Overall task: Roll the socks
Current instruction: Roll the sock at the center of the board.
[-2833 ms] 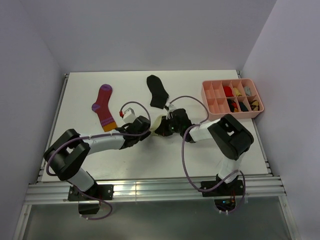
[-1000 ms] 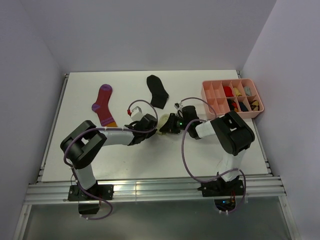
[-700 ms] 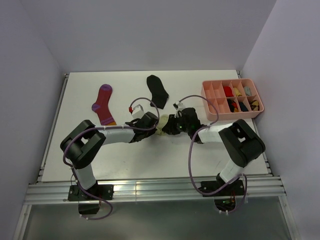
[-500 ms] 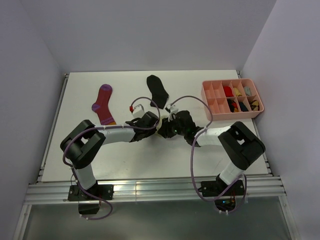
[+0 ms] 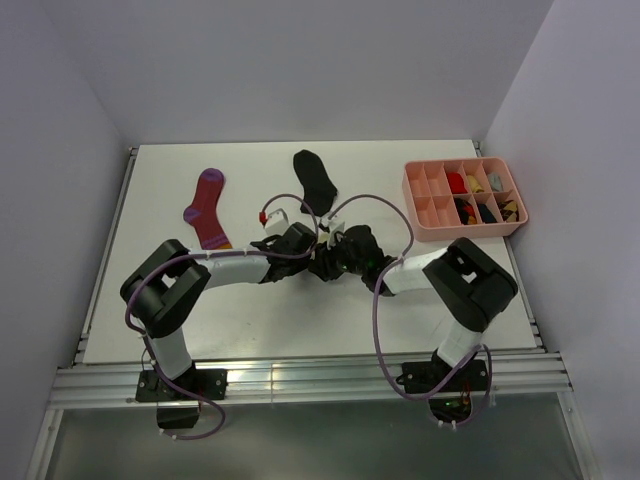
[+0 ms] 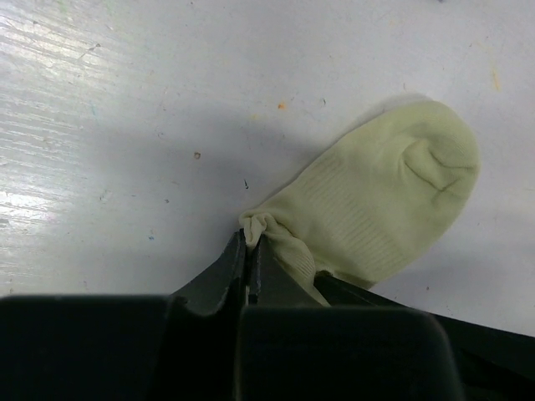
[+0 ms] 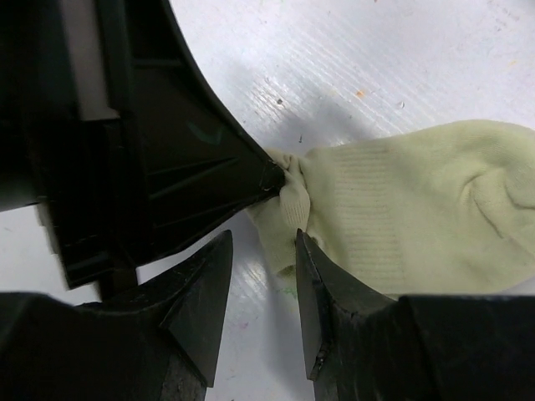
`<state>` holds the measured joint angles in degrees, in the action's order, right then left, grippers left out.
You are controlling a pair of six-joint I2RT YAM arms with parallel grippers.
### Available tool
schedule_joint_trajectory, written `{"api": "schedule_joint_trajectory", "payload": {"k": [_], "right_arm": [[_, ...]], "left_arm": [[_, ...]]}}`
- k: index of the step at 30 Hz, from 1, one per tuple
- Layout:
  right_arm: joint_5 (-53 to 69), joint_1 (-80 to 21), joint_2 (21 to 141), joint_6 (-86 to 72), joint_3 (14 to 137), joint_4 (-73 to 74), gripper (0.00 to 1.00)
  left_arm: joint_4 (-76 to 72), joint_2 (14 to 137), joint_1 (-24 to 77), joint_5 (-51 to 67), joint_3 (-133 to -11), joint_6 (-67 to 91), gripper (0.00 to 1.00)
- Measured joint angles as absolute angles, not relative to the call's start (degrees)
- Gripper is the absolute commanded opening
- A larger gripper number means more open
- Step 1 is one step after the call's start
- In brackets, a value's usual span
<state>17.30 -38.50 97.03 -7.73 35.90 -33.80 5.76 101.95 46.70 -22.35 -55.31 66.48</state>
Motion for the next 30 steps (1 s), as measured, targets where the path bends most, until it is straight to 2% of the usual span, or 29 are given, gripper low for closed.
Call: {"api": "schedule_joint_trajectory", "payload": {"k": [9,11,14,15,16,17,18,19,22,23,26,30], "right_arm": [[16.25,-38.81,100.92,-7.35,38.5,-33.17,0.42],[15.27,-39.16,101.62,-7.38,39.77,-31.92,0.36],[13.52,-39.46,102.43,-7.49,41.74,-29.65,0.21],[13.21,-39.55,102.74,-7.55,42.46,-28.69,0.16],[13.1,-39.62,102.96,-7.7,43.09,-27.9,0.04],[13.02,-39.7,103.11,-7.68,43.77,-27.03,0.0],[12.93,-39.77,103.26,-7.94,44.45,-26.13,0.0],[12.95,-39.77,103.39,-8.16,45.01,-25.39,0.0],[13.72,-39.62,103.48,-9.34,45.89,-23.7,0.0],[14.74,-39.2,103.53,-9.91,46.04,-23.22,0.0],[19.16,-37.32,104.01,-13.06,46.28,-22.59,0.0],[28.93,-32.38,106.34,-20.84,46.89,-23.31,0.0]], "left_arm": [[5.96,101.93,46.3,-21.87,-55.31,66.67,0.0],[5.93,101.71,46.33,-21.82,-55.31,66.65,0.0],[5.91,101.58,46.15,-21.82,-55.31,66.63,0.0],[5.89,101.45,46.13,-21.87,-55.31,66.63,0.0],[5.89,101.27,46.09,-21.96,-55.31,66.63,0.0],[5.91,101.08,45.98,-22.0,-55.31,66.63,0.0],[5.91,100.86,45.87,-22.06,-55.31,66.63,0.01],[5.91,100.62,45.76,-22.06,-55.29,66.63,0.04],[5.43,99.15,45.6,-22.0,-54.04,66.74,0.23],[5.04,98.45,45.6,-22.0,-53.21,66.92,0.38],[4.05,95.66,45.6,-22.2,-50.37,67.51,0.55],[1.13,92.33,45.56,-22.55,-47.46,68.31,0.58]]}}
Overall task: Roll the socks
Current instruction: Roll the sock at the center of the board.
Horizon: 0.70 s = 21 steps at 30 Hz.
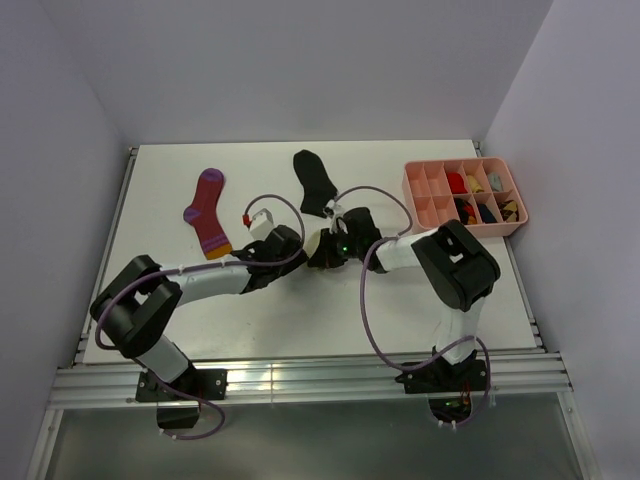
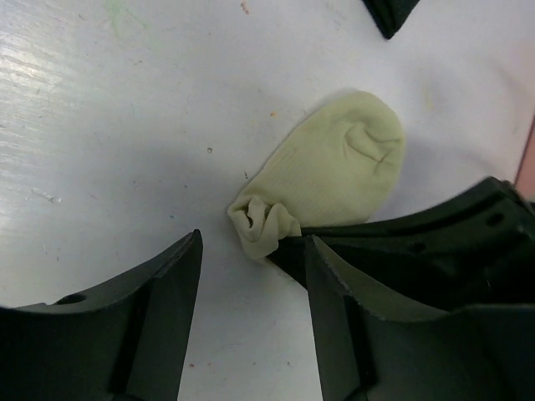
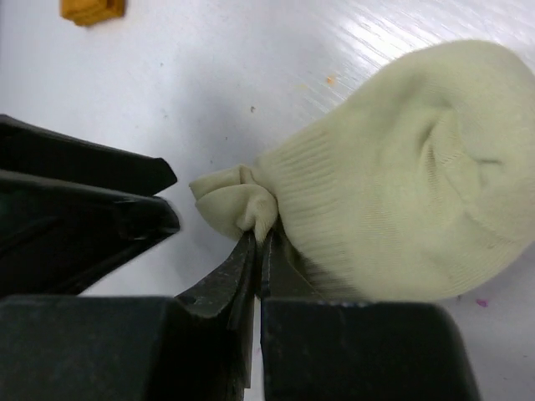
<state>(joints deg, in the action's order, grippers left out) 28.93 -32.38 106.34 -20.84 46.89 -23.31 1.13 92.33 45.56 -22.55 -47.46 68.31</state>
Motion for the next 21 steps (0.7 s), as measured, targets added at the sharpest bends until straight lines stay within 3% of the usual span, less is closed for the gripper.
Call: {"api": "schedule_joint_trajectory", "payload": {"k": [9,21], "right_arm": [[44.47,-25.93,113.47,-40.66,46.98,-30.41,0.0],[48.21,-25.12,115.68,-50.11,47.44,-30.89,0.0]], "left_arm": [[-3.75,90.45,45.56,-22.61,-43.72,68.86,0.57],[-6.85,95.53,45.56,-21.91,-43.72,72.18,0.52]]}}
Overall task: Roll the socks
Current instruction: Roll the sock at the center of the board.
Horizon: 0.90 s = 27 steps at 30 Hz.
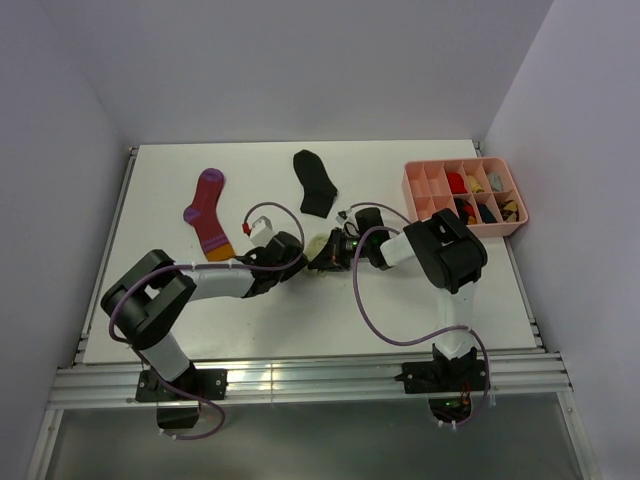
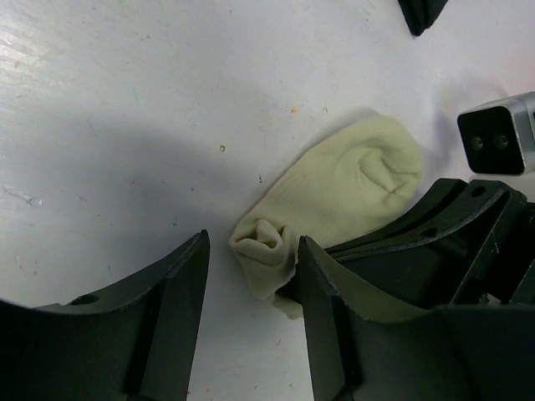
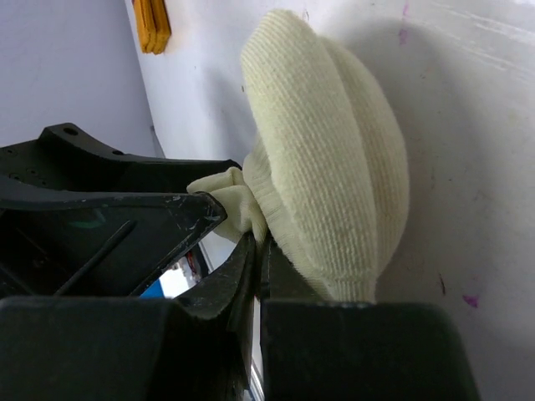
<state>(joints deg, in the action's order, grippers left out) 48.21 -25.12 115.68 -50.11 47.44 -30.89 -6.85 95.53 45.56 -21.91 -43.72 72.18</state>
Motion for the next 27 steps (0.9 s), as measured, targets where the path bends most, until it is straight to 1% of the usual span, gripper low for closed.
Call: {"api": "schedule_joint_trajectory", "payload": {"k": [7,10,11,13,15,16,17,18,19,21,22,23,25,26,27], "right_arm": [[48.21,-25.08,115.79,-50.98,47.59,-30.81,0.0],[48.1,-25.08,115.79,-51.22,47.62,-30.7,0.0],[48.07,-25.08,115.79,-51.24,47.66,-30.59,0.0],[48.05,-25.08,115.79,-51.22,47.75,-30.35,0.0],[47.99,-25.08,115.79,-51.2,47.88,-30.04,0.0],[47.92,-25.08,115.79,-51.18,47.92,-29.91,0.0],[47.81,-25.08,115.79,-51.13,48.01,-29.69,0.0],[47.7,-25.08,115.79,-51.05,48.1,-29.36,0.0],[47.66,-25.08,115.79,-50.89,48.23,-29.04,0.01],[47.51,-25.08,115.72,-49.93,48.66,-28.21,0.08],[47.31,-25.08,115.52,-49.34,48.77,-27.75,0.12],[46.83,-25.1,115.11,-48.38,48.77,-27.18,0.2],[45.5,-25.17,113.6,-45.89,48.77,-25.52,0.26],[44.47,-25.26,112.64,-44.18,48.75,-24.58,0.31],[43.35,-25.39,111.5,-42.22,48.73,-23.62,0.32]], "left_arm": [[-6.85,95.53,45.56,-21.23,-43.66,74.24,0.5],[-6.85,95.57,45.56,-20.75,-43.62,74.81,0.46],[-6.9,95.7,45.56,-20.67,-43.62,74.87,0.42],[-7.55,96.38,45.56,-20.56,-43.62,75.31,0.39],[-8.32,96.95,45.56,-20.4,-43.62,75.88,0.31],[-8.69,97.3,45.56,-20.4,-43.62,76.16,0.25],[-8.88,97.49,45.56,-20.38,-43.66,76.18,0.21],[-8.91,97.78,45.56,-20.43,-43.68,76.29,0.16],[-9.06,98.02,45.56,-20.43,-43.77,76.31,0.08],[-9.1,98.37,45.52,-20.4,-44.25,76.16,0.01],[-8.97,98.45,45.5,-20.43,-44.51,76.05,0.0],[-8.67,98.61,45.5,-20.4,-44.91,75.83,0.0],[-8.36,99.02,45.52,-20.32,-45.56,75.61,0.0],[-8.27,99.18,45.52,-20.27,-45.82,75.5,0.0],[-7.94,99.26,45.52,-20.18,-46.15,75.16,0.0]]}}
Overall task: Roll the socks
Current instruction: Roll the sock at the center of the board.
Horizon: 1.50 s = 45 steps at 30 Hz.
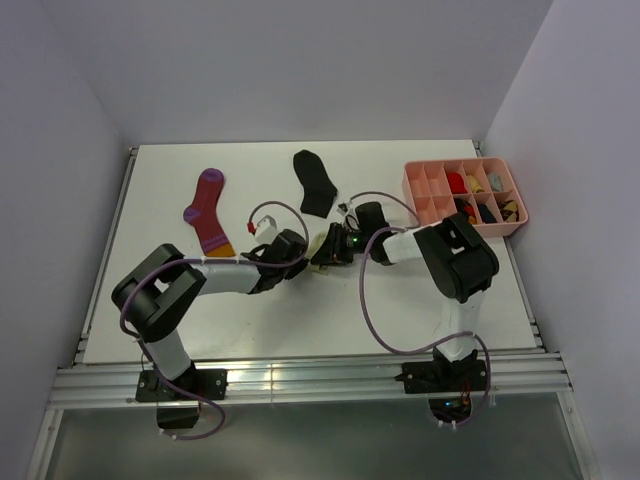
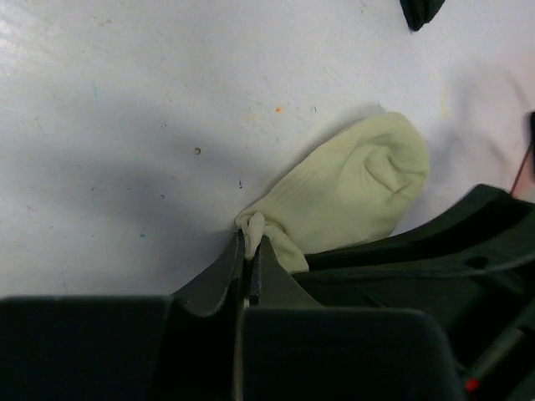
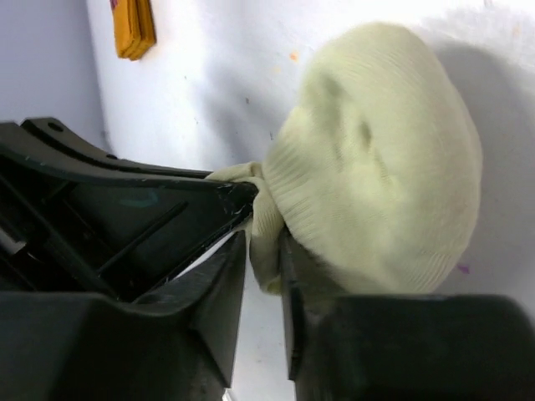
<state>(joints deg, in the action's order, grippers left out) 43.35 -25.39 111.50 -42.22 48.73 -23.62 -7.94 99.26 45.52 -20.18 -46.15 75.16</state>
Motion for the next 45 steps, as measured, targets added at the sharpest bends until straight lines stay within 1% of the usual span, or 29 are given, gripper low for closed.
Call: {"api": "schedule_joint_trajectory", "payload": {"k": [2,10,13,15,19,20,22,30,38,45], "right_arm": [[41.21,-25.63,108.88,-38.39,48.34,-22.04,0.35],[29.95,-27.7,94.59,-21.91,45.06,-17.61,0.35],[26.22,-29.98,92.18,-17.08,44.18,-17.34,0.38],[24.14,-31.81,91.96,-14.46,43.97,-17.37,0.45],[20.93,-35.14,92.07,-10.28,41.91,-18.24,0.46],[20.27,-35.92,92.07,-9.37,40.88,-18.94,0.48],[19.0,-36.8,92.07,-8.25,38.89,-20.58,0.5],[13.41,-39.62,92.05,-3.57,32.18,-30.3,0.5],[7.79,-44.84,92.2,2.02,31.18,-38.13,0.5],[4.62,-47.18,94.0,4.93,31.2,-40.21,0.5]], "left_arm": [[-7.14,99.26,45.52,-20.18,-46.65,74.17,0.0],[-2.66,99.26,45.52,-20.14,-49.6,69.38,0.0],[-1.19,99.26,45.52,-19.81,-50.92,67.9,0.0],[-0.36,99.26,45.52,-19.49,-51.7,67.09,0.0],[1.45,99.26,45.34,-18.41,-52.66,66.08,0.0],[1.78,99.29,45.23,-18.11,-52.75,65.78,0.0],[2.22,99.29,44.88,-17.54,-52.77,65.34,0.0],[4.25,100.27,42.59,-15.31,-54.06,63.64,0.0],[5.04,100.84,42.28,-13.69,-54.85,62.15,0.0],[5.48,101.14,42.09,-12.82,-55.42,61.91,0.0]]}}
